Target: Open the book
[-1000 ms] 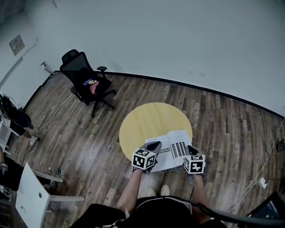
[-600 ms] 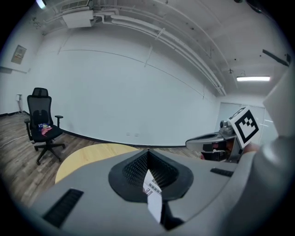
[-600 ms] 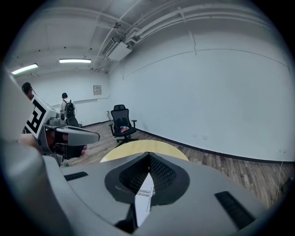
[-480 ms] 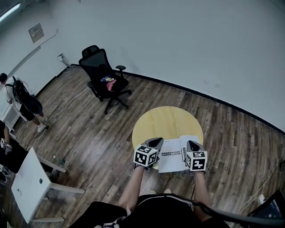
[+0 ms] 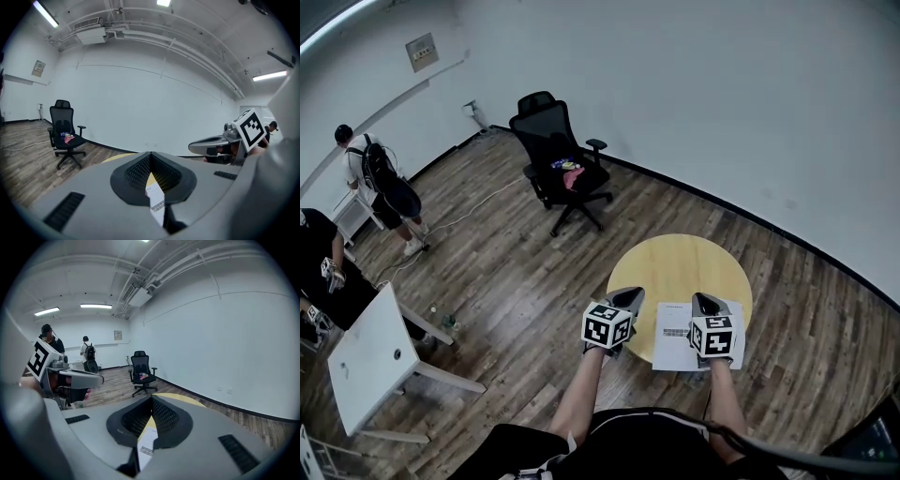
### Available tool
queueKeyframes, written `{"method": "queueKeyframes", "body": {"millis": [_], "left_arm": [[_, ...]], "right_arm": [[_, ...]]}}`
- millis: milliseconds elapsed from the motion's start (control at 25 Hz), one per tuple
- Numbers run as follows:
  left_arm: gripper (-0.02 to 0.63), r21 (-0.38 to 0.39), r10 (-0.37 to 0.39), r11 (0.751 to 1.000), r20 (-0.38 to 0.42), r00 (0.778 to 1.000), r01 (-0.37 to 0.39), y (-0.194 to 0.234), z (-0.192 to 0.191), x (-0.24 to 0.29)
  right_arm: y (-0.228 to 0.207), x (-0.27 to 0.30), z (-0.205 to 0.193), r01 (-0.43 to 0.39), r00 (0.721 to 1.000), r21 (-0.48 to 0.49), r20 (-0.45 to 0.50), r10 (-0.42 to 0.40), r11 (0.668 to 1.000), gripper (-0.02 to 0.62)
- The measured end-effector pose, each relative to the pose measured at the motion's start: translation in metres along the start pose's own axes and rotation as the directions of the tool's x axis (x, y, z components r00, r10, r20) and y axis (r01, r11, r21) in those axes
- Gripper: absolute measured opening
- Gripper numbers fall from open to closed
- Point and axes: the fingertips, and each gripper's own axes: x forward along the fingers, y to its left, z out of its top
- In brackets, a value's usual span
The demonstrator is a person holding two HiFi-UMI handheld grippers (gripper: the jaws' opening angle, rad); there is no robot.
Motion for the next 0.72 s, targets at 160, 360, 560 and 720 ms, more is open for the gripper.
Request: {"method": "queueKeyframes", "body": {"millis": [160, 360, 560, 720], "left_arm": [[-0.002, 0.000, 0.028, 1.000, 0.018, 0.999, -0.028, 0.012, 0.008, -0.011], [-0.002, 0.007, 0.033, 0.999, 0.042, 0.999, -0.034, 0.014, 0.018, -0.016], [-0.002, 0.009, 0.019, 1.000, 0.033, 0.999, -0.020, 0.007, 0.015, -0.015], [-0.002, 0.009, 0.005, 1.000, 0.030, 1.000, -0.005, 0.002, 0.014, -0.010]], "right_arm": [[0.015, 0.007, 0.011, -0.031, 0.999, -0.017, 0.014, 0.031, 0.999, 0.006], [0.019, 0.007, 0.017, -0.031, 0.999, -0.045, 0.021, 0.032, 0.999, 0.006], [0.015, 0.001, 0.014, -0.015, 1.000, -0.052, 0.009, 0.016, 0.999, 0.006], [0.013, -0.001, 0.012, -0.009, 1.000, -0.050, 0.006, 0.010, 0.999, 0.006]]}}
